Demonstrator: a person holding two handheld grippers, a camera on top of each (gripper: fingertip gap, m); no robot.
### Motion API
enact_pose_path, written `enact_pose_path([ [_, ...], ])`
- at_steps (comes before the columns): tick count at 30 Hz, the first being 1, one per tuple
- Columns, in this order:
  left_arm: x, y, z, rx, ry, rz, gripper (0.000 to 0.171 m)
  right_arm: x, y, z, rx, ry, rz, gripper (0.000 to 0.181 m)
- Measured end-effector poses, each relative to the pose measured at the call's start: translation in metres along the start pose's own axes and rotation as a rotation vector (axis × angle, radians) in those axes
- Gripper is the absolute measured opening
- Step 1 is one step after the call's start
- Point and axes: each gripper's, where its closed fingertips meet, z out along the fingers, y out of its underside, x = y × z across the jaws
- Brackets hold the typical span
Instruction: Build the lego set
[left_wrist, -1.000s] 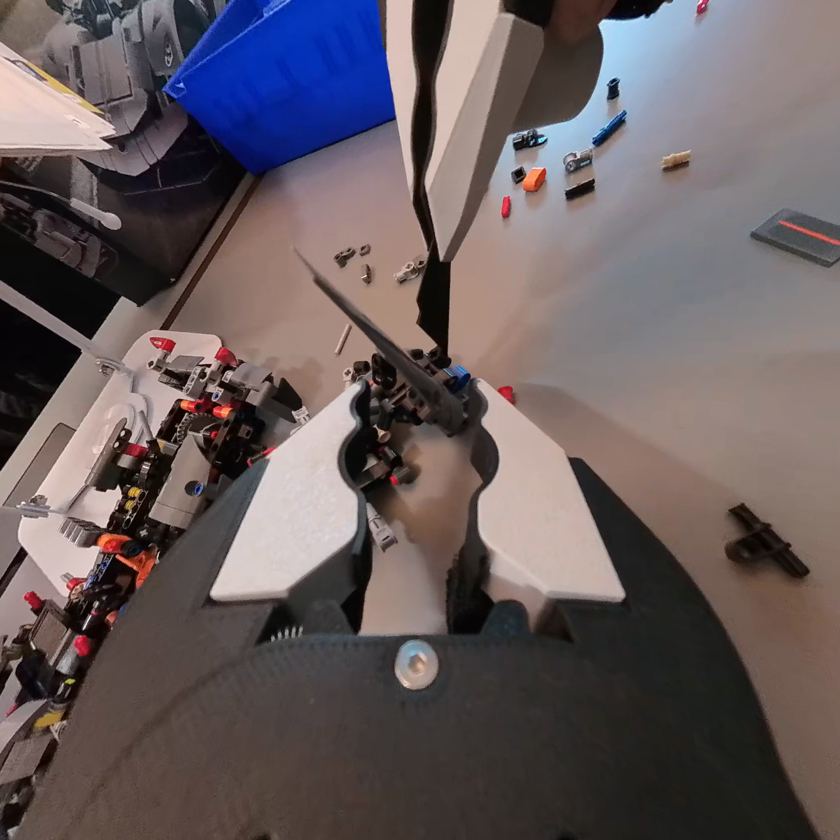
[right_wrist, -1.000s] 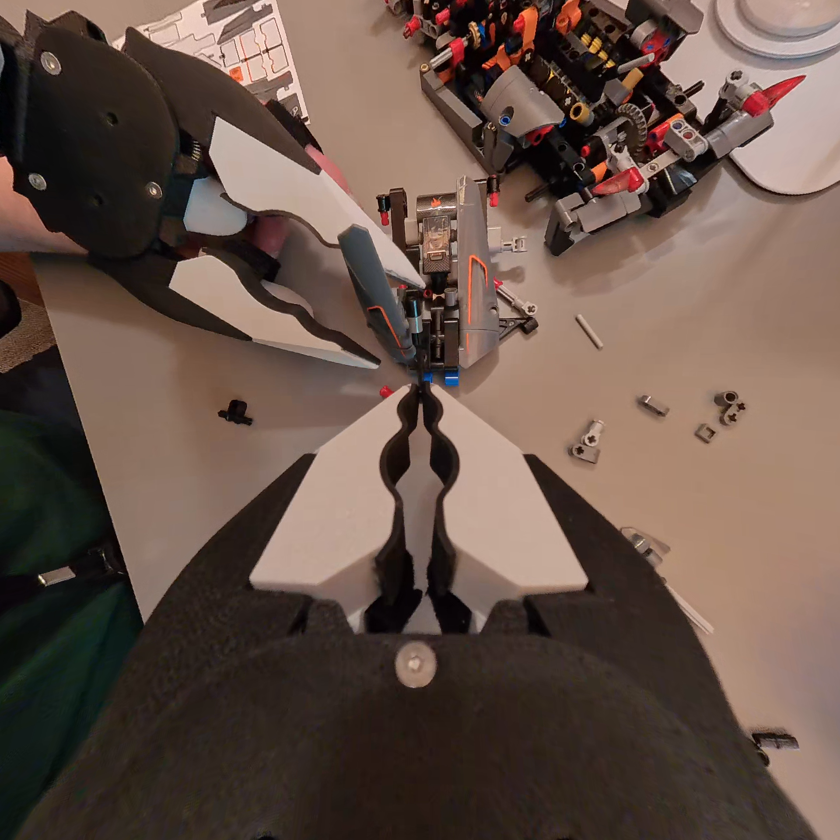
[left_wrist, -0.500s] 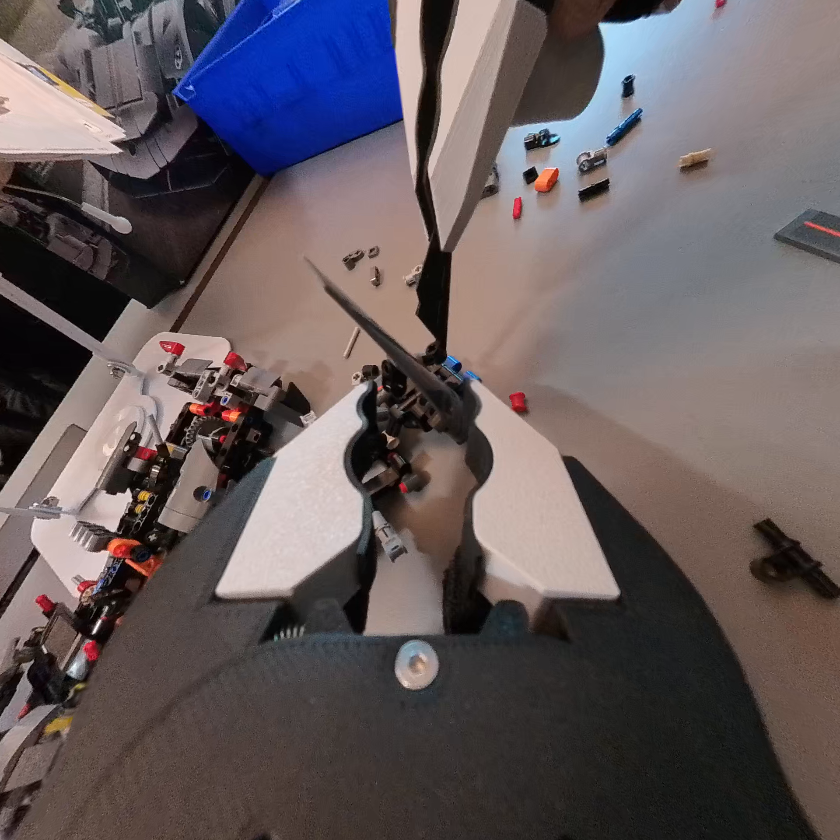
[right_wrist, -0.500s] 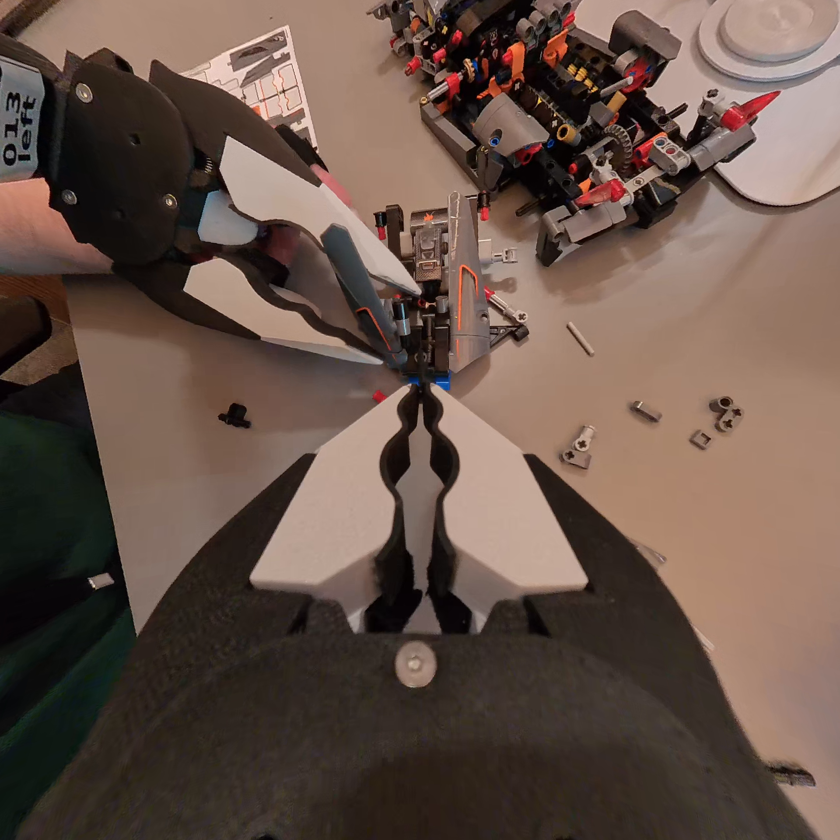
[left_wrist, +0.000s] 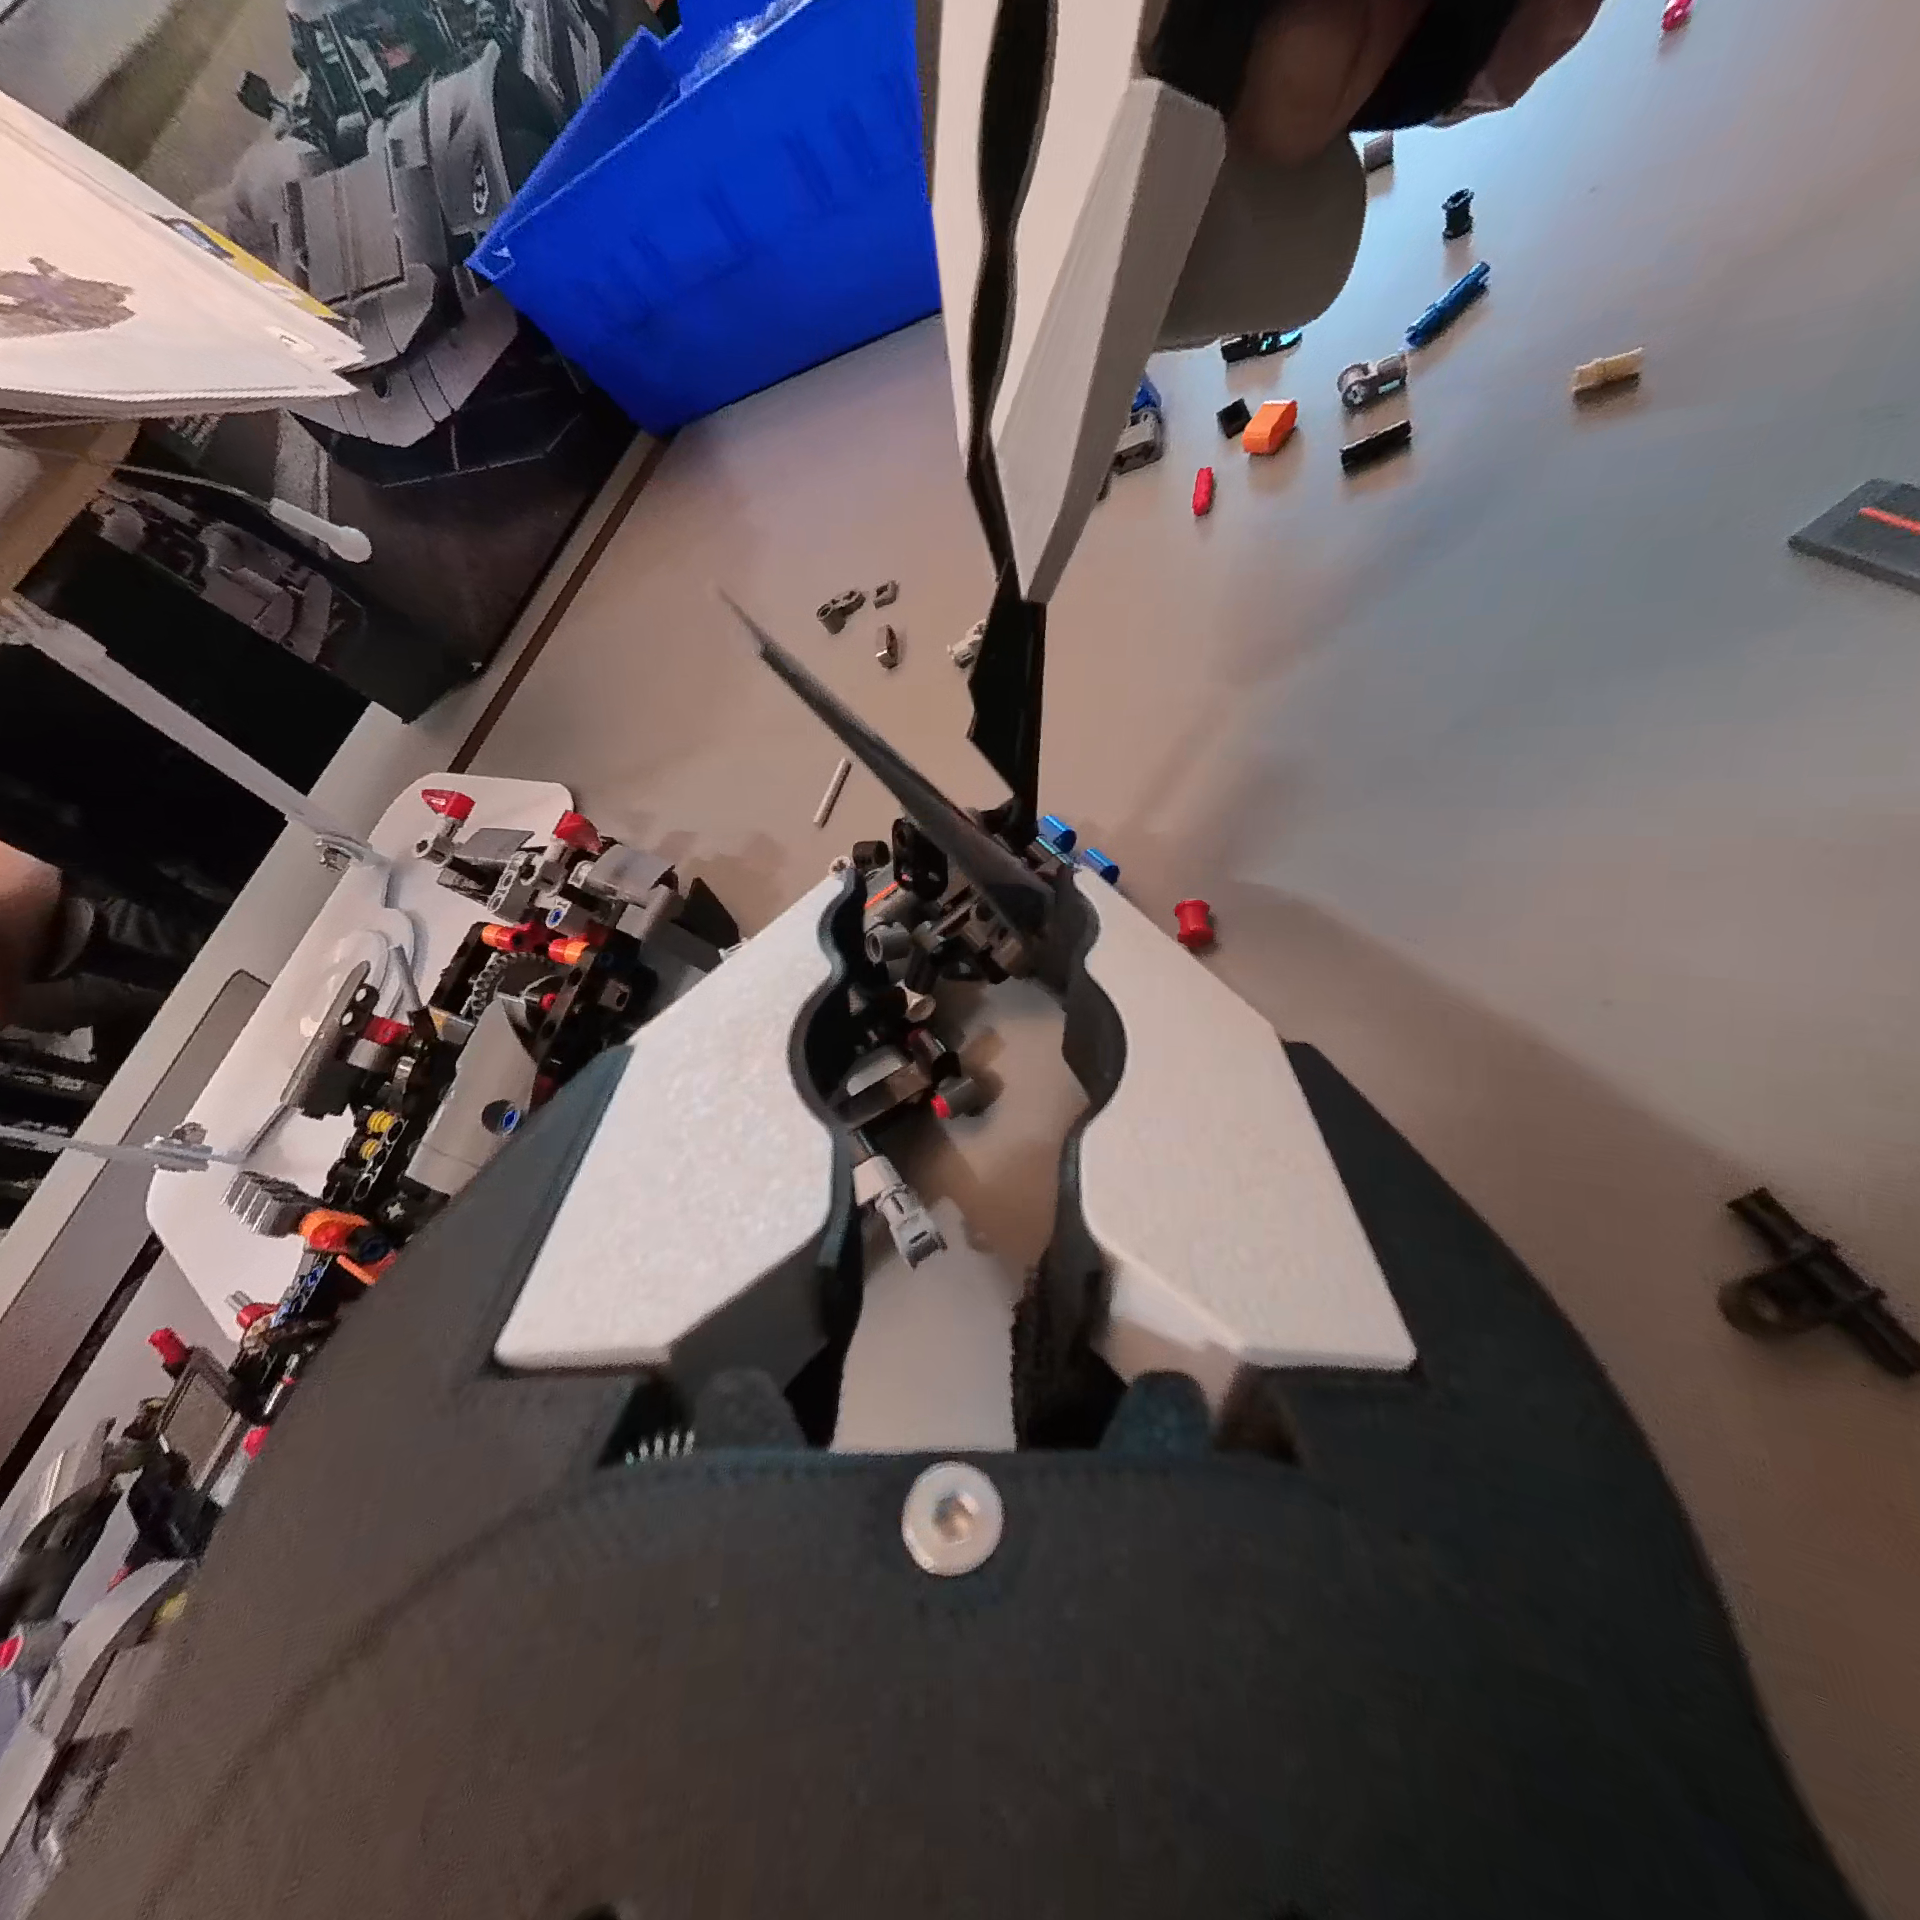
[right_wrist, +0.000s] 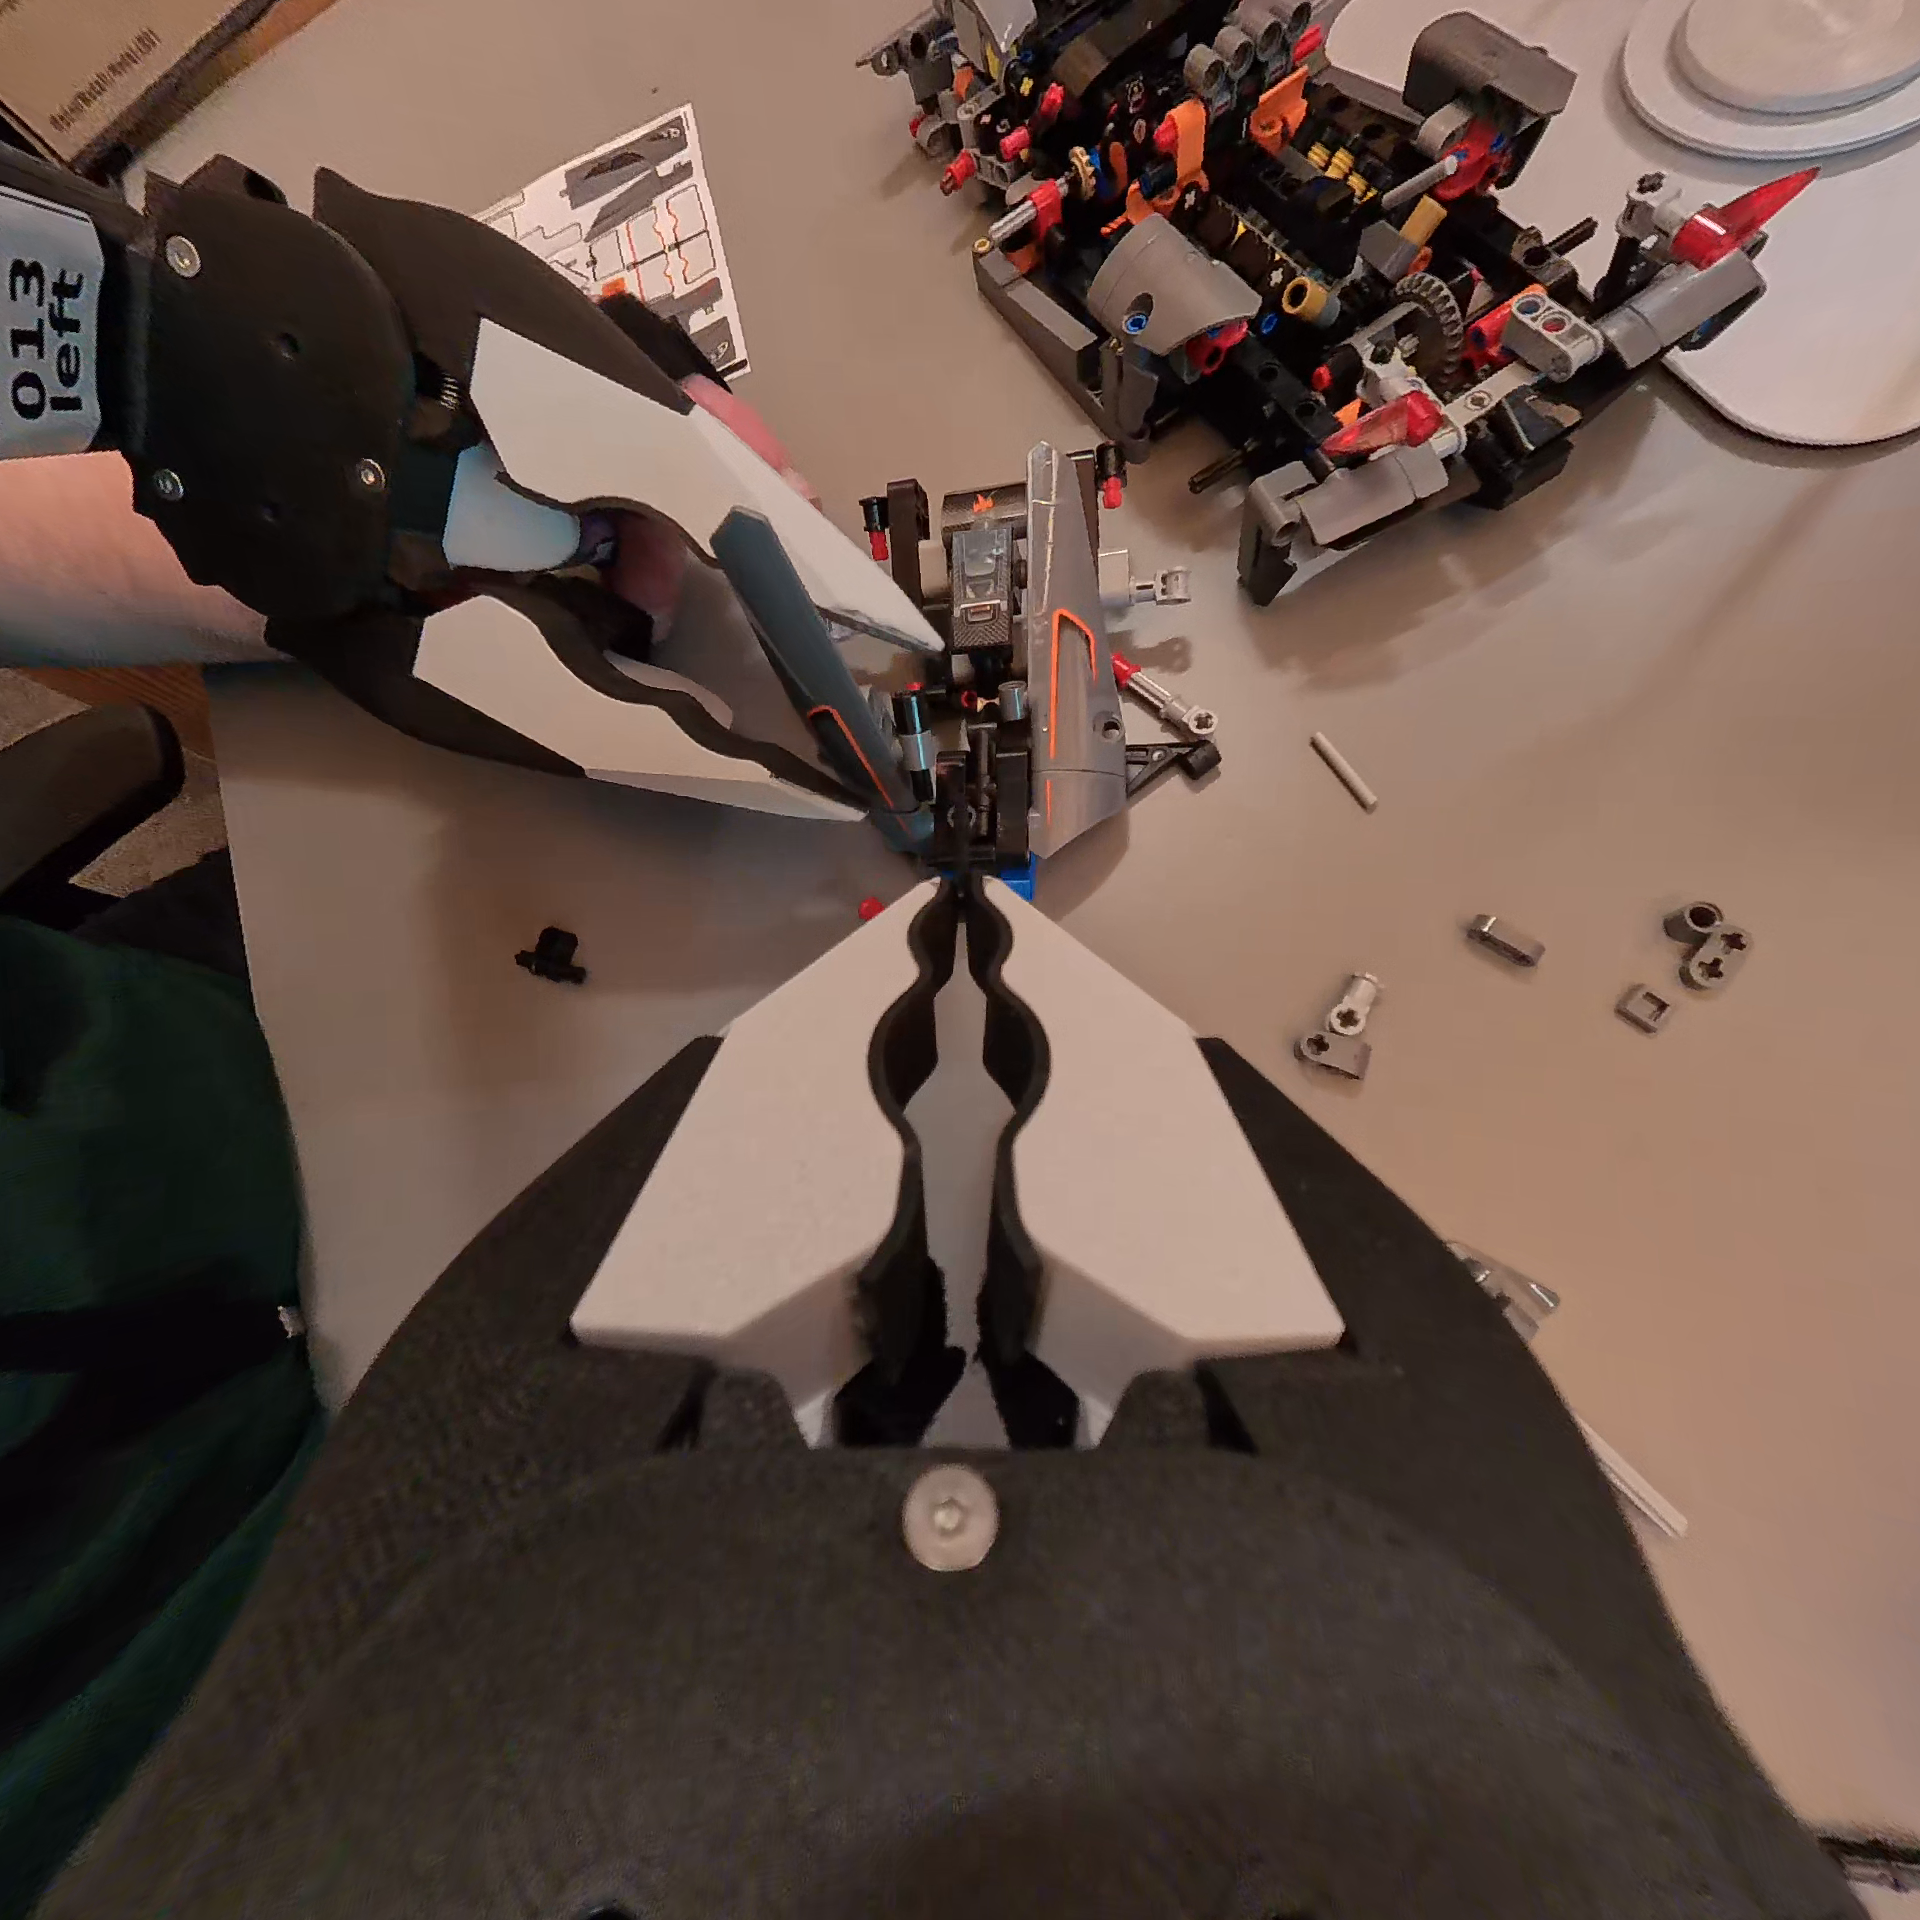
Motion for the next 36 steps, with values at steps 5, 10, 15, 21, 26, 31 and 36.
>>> enact_pose_path([
  [5,0.0033,-0.0021,-0.0023,0.008,0.002,0.004,0.031,-0.0001,-0.0005,-0.0006,0.012,-0.008,0.006,0.0],
  [10,0.0045,-0.0059,-0.0036,0.017,-0.004,0.02,0.027,-0.0001,0.0014,0.0,0.023,-0.024,0.019,0.0],
  [15,0.005,-0.0039,-0.0018,0.007,0.009,0.016,0.028,0.0007,0.003,0.0019,0.027,-0.035,0.027,0.0],
  [21,0.0049,-0.0018,0.0007,-0.004,0.021,0.013,0.031,0.0017,0.0029,0.0024,0.032,-0.039,0.032,0.0],
  [26,0.0036,-0.0011,0.0007,-0.002,0.014,0.014,0.03,0.0016,0.0033,0.0027,0.03,-0.044,0.032,0.0],
  [31,0.0028,-0.0021,0.0001,0.005,0.006,0.013,0.034,0.0015,0.001,0.0007,0.034,-0.039,0.032,0.0],
  [36,0.0009,-0.0013,-0.0008,0.006,0.005,0.002,0.036,0.0006,0.0009,0.0013,0.023,-0.027,0.037,0.0],
])
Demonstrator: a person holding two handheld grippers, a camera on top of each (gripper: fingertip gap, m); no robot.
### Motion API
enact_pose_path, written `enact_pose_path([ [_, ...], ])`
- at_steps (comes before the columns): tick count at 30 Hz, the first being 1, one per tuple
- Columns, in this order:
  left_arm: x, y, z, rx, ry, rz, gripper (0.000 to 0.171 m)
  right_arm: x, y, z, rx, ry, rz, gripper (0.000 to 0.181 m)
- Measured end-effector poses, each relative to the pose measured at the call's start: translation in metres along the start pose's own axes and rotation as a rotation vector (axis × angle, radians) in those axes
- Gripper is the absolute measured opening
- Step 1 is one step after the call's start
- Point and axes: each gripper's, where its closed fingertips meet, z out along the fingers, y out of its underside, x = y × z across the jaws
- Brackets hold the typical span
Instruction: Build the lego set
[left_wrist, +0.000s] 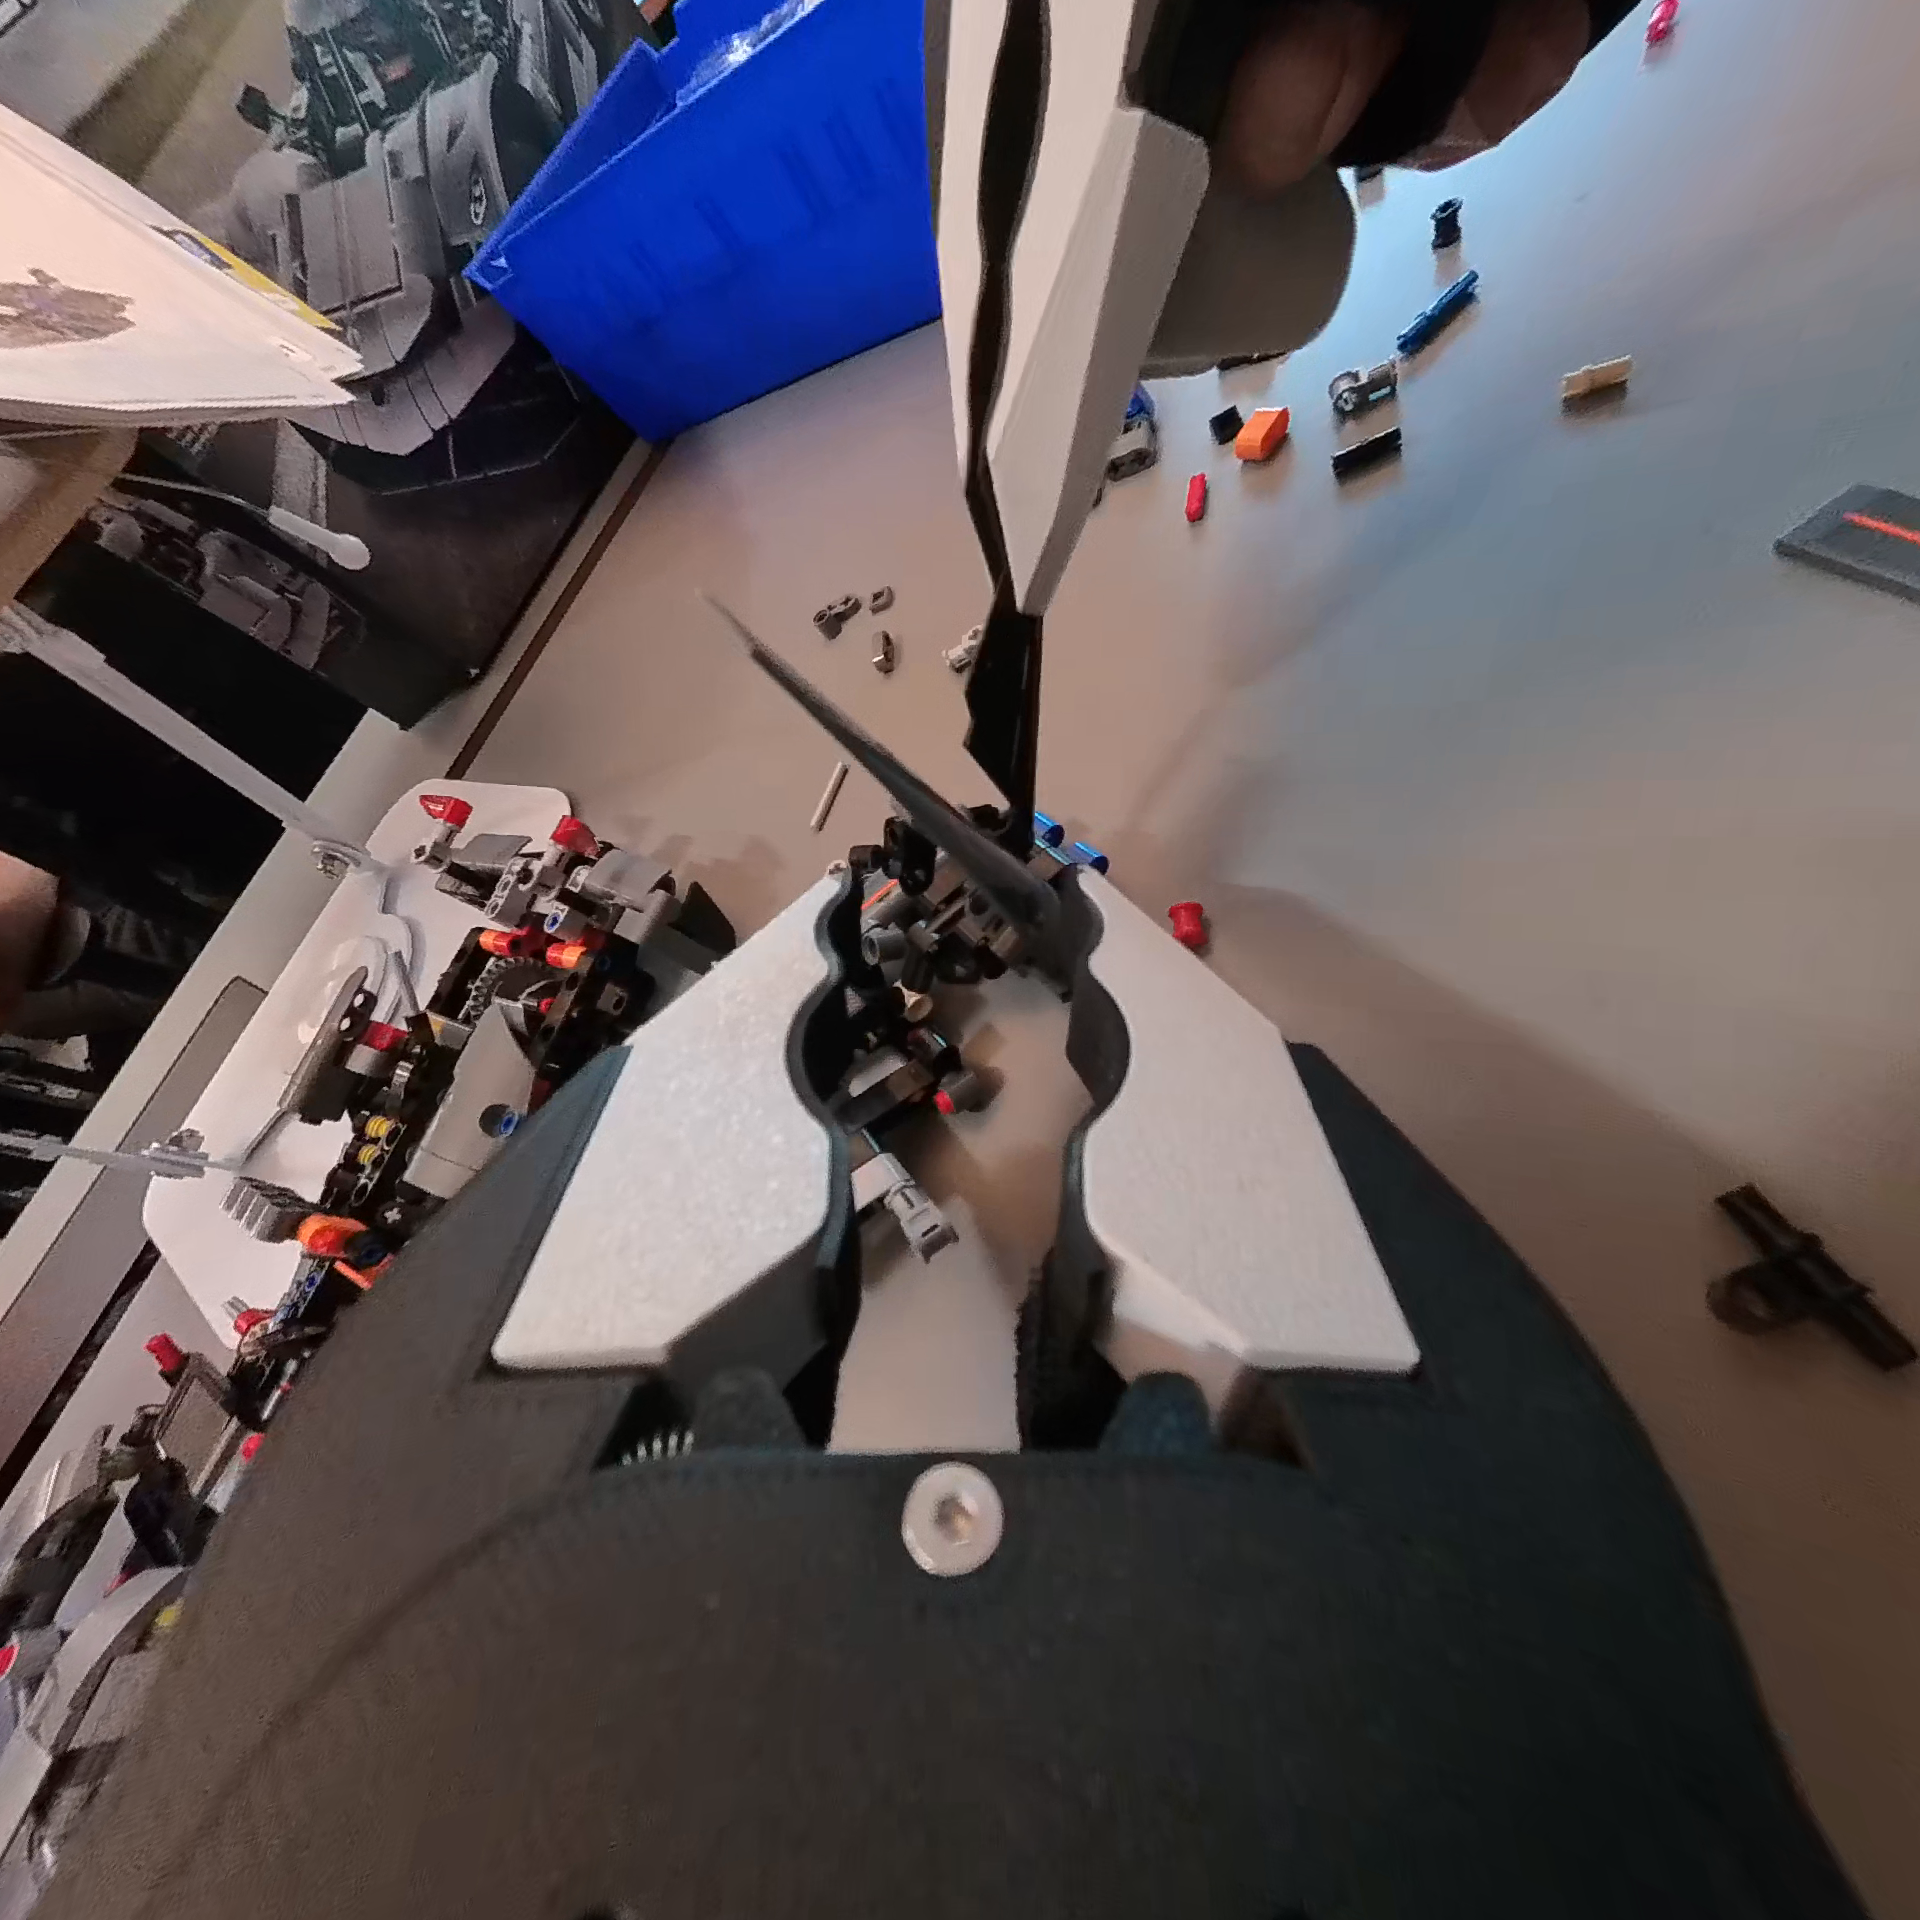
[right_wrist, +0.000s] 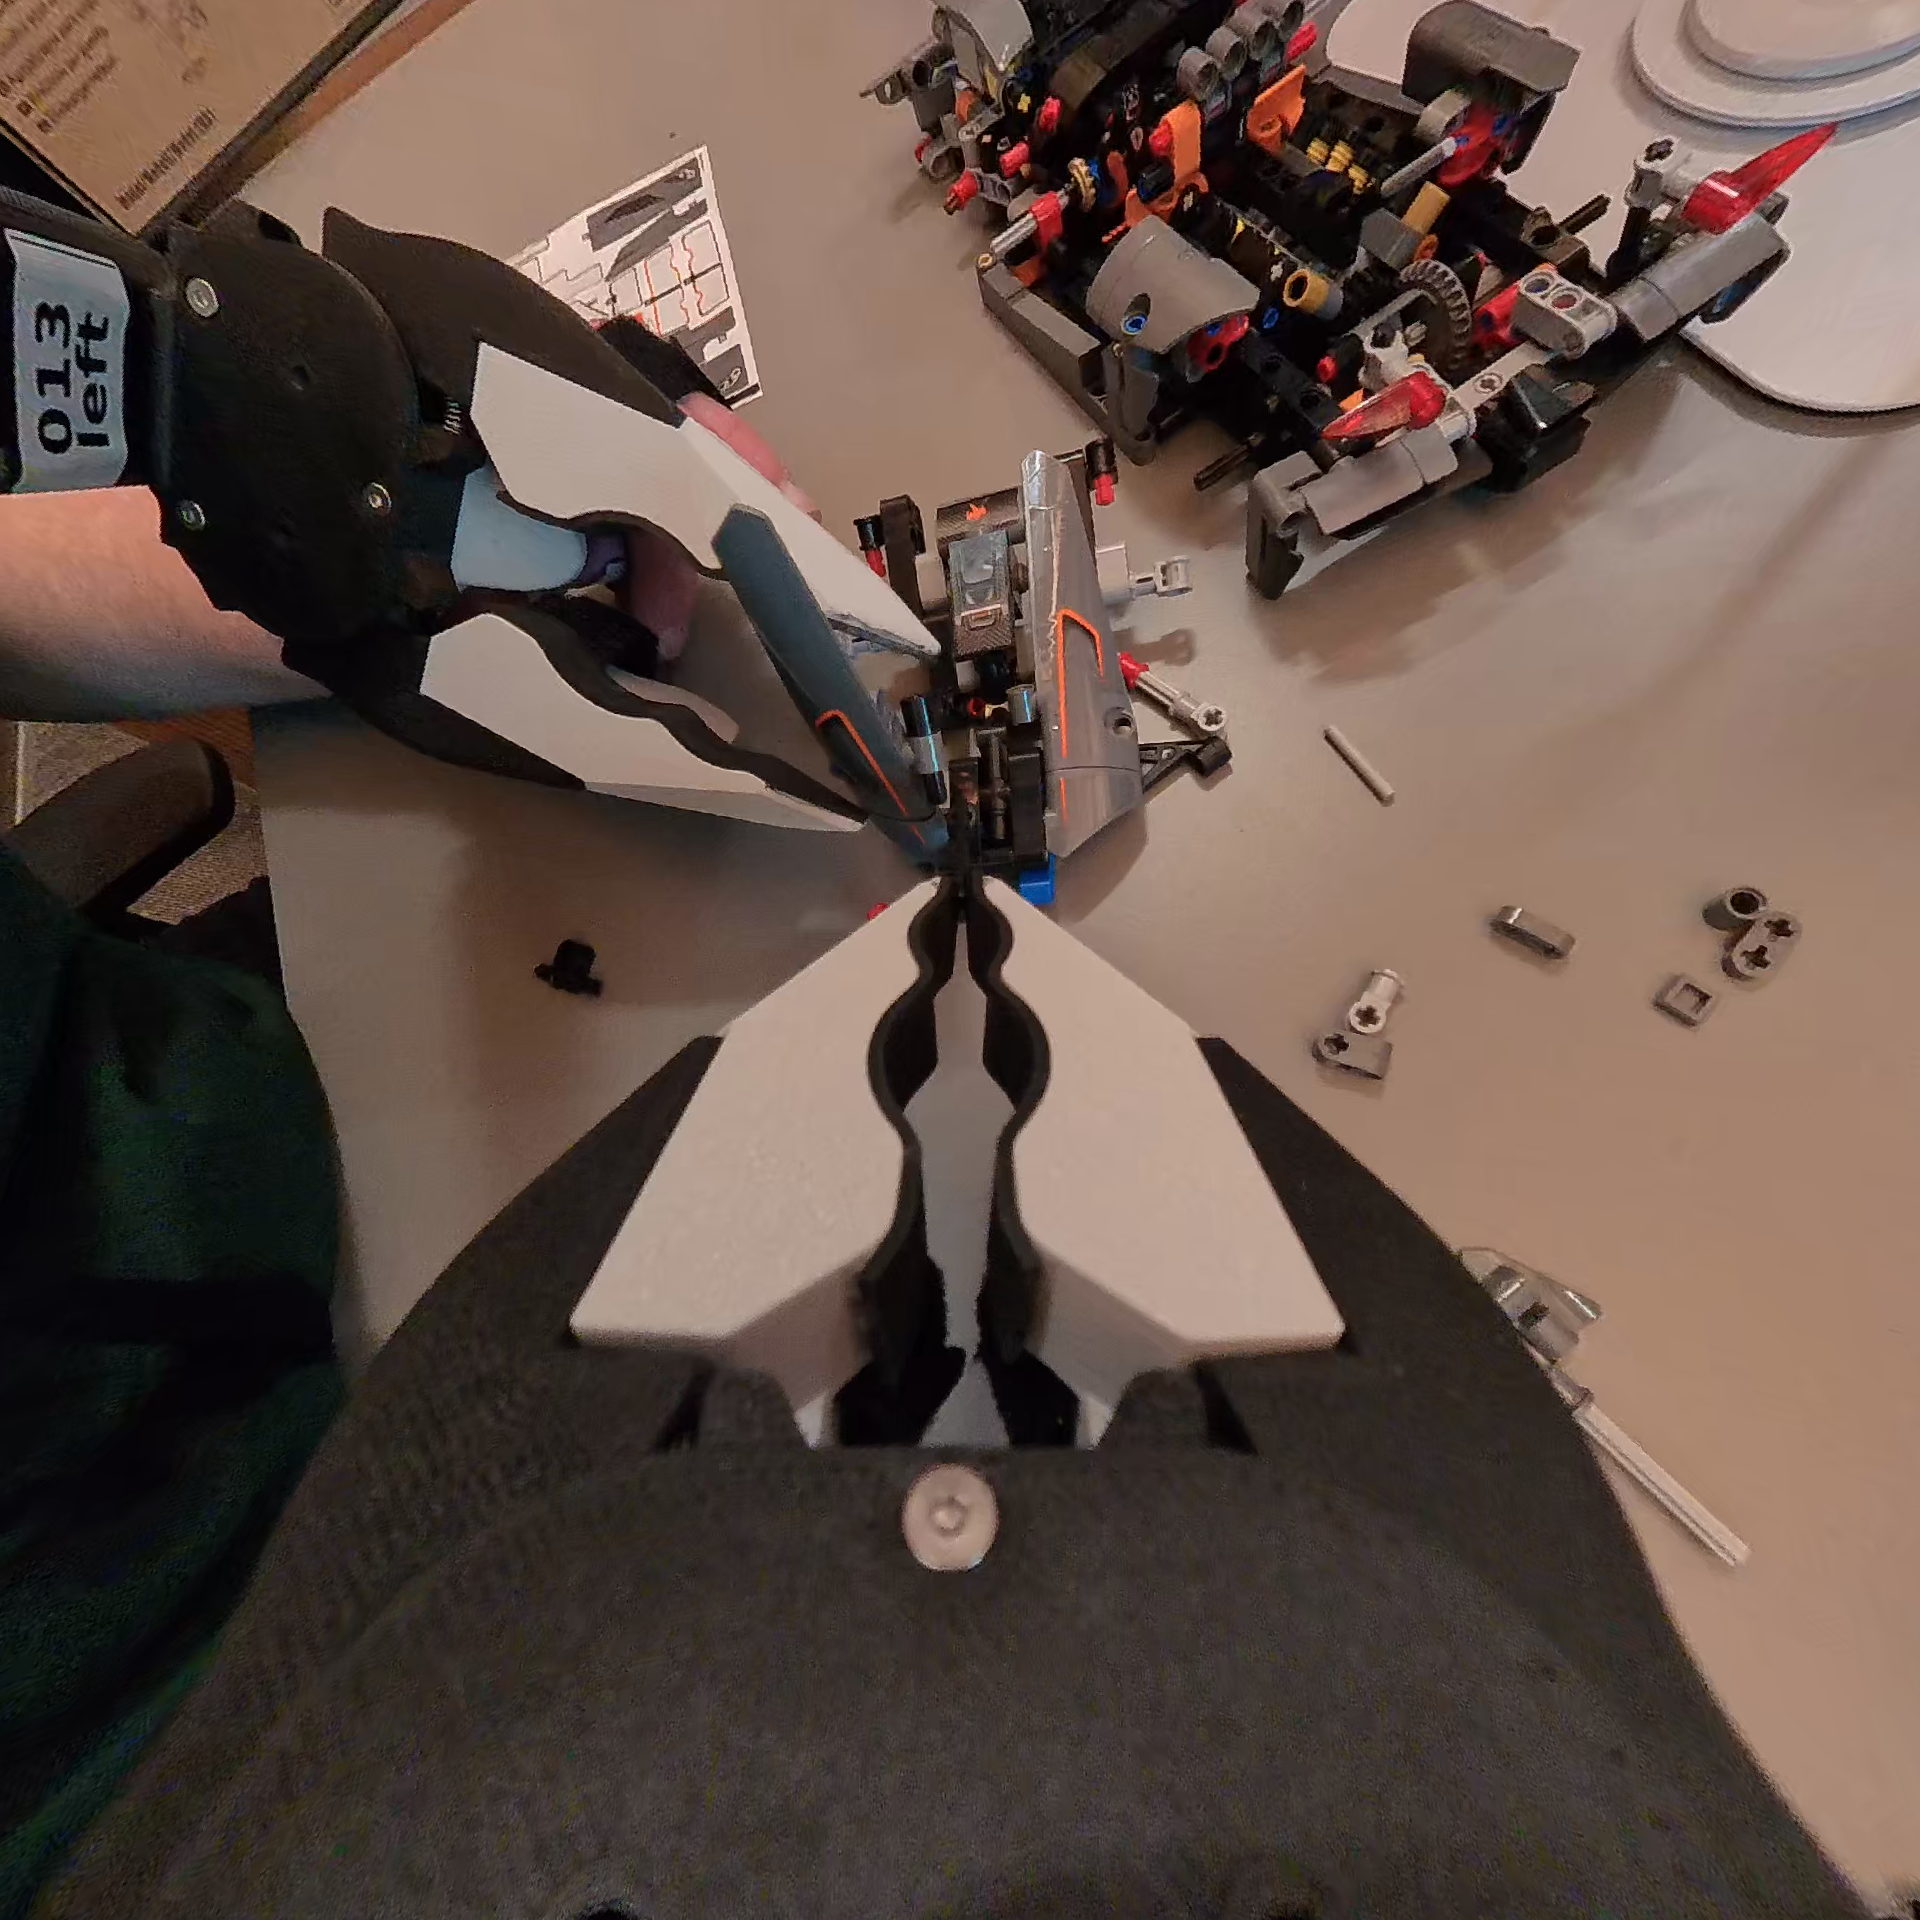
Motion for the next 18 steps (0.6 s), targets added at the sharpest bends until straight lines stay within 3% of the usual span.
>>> enact_pose_path([
  [18,-0.01,0.0,-0.007,0.033,0.019,-0.12,0.033,0.002,-0.002,-0.002,-0.023,0.033,0.068,0.0],
])
